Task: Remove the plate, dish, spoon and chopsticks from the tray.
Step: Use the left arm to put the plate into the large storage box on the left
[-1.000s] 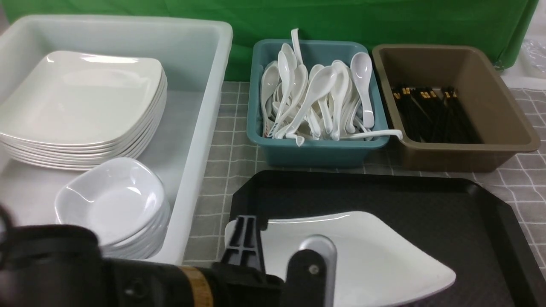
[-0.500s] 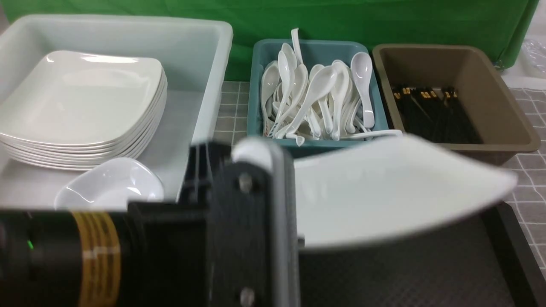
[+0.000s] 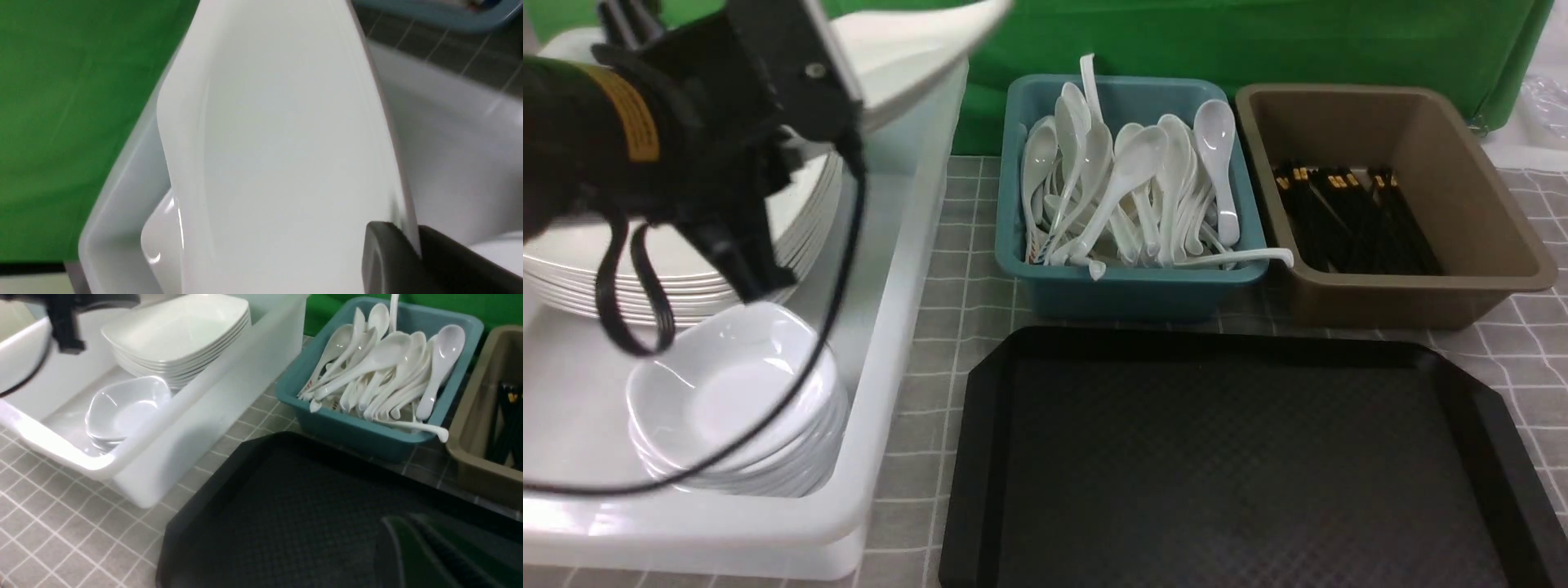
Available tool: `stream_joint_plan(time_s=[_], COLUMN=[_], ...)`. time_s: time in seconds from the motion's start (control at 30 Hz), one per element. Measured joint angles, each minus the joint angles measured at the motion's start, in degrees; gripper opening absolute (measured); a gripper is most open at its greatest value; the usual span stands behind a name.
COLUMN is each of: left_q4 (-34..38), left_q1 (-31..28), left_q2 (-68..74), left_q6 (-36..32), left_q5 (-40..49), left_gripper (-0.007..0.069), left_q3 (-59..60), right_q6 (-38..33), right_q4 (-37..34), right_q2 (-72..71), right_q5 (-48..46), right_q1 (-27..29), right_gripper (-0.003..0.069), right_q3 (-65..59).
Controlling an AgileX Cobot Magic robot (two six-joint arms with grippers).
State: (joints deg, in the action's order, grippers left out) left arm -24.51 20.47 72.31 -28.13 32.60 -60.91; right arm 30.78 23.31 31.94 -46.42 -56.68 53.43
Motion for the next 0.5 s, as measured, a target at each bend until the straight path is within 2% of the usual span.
stream_joint_plan(time_s=[0.1, 0.2, 0.5], left_q4=[-1.54, -3.71, -6.67], left_q1=[-6.03, -9.15, -11.53], left_q2=[5.15, 9.64, 16.81], left_q6=[-0.13, 0.14, 2.12], left_q5=[-1.02, -1.02, -2.01], left_gripper=[0.0026, 0.0026, 0.0025], left_q3=[-0.07, -0.83, -1.68], right_q6=[-2.29, -3.99, -4.88], right_q4=[-1.96, -3.49, -4.9], right_q2=[0.0, 0.0, 0.0], right_q5=[-0.04, -0.27, -1.12], right_q1=[0.0, 0.0, 0.0], right_gripper=[0.0024, 0.0024, 0.0029], right_q3=[0.0, 0.0, 0.0])
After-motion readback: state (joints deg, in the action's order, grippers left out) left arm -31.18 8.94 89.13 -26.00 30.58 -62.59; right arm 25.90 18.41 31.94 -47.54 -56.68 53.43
